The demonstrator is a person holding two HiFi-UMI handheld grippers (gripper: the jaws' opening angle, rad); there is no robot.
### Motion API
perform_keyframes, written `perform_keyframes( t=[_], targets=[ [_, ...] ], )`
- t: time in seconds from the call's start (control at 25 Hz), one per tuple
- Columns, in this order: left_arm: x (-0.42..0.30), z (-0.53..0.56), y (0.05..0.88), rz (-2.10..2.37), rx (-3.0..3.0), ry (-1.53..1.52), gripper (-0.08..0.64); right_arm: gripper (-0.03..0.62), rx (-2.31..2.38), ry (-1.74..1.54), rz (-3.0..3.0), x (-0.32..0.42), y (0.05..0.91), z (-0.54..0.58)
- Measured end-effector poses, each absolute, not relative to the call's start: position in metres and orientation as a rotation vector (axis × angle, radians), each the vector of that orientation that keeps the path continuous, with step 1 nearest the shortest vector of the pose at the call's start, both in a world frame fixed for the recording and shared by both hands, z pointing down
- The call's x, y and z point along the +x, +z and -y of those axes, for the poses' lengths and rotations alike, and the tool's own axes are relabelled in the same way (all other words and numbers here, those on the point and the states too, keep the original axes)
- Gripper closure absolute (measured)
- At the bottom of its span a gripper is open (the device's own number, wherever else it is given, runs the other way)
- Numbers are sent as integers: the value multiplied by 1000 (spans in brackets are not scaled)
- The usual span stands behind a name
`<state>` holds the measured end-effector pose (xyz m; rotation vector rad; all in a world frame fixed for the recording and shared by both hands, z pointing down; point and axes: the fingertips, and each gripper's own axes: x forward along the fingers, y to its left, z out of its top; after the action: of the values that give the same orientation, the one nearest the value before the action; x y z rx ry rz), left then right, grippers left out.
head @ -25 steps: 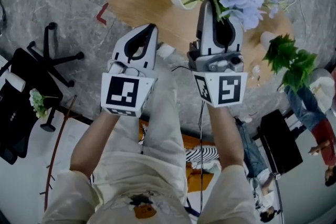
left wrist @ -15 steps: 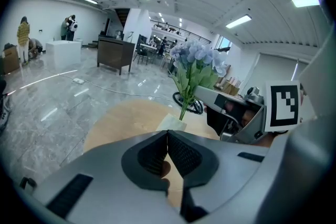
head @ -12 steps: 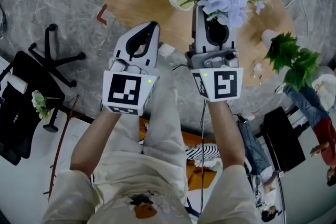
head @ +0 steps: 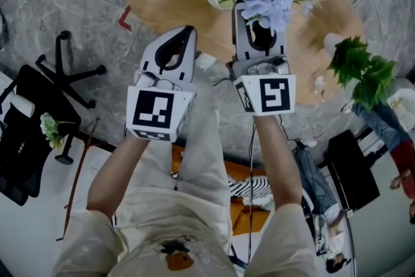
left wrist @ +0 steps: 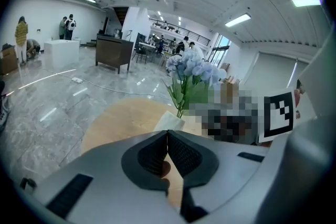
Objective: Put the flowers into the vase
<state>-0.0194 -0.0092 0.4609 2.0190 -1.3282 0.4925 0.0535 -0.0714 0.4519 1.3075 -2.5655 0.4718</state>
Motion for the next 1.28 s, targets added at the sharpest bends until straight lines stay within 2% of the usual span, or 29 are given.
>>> perform_keyframes(
  t=[0.44, 1.28],
  targets=[
    [-22, 9, 462, 1324, 2011, 495, 551, 486, 1280, 555, 2501, 57, 464, 58],
    [-26, 10, 458, 1332, 2019, 490, 549, 453, 1367, 574, 2441, 66, 458, 44]
  ],
)
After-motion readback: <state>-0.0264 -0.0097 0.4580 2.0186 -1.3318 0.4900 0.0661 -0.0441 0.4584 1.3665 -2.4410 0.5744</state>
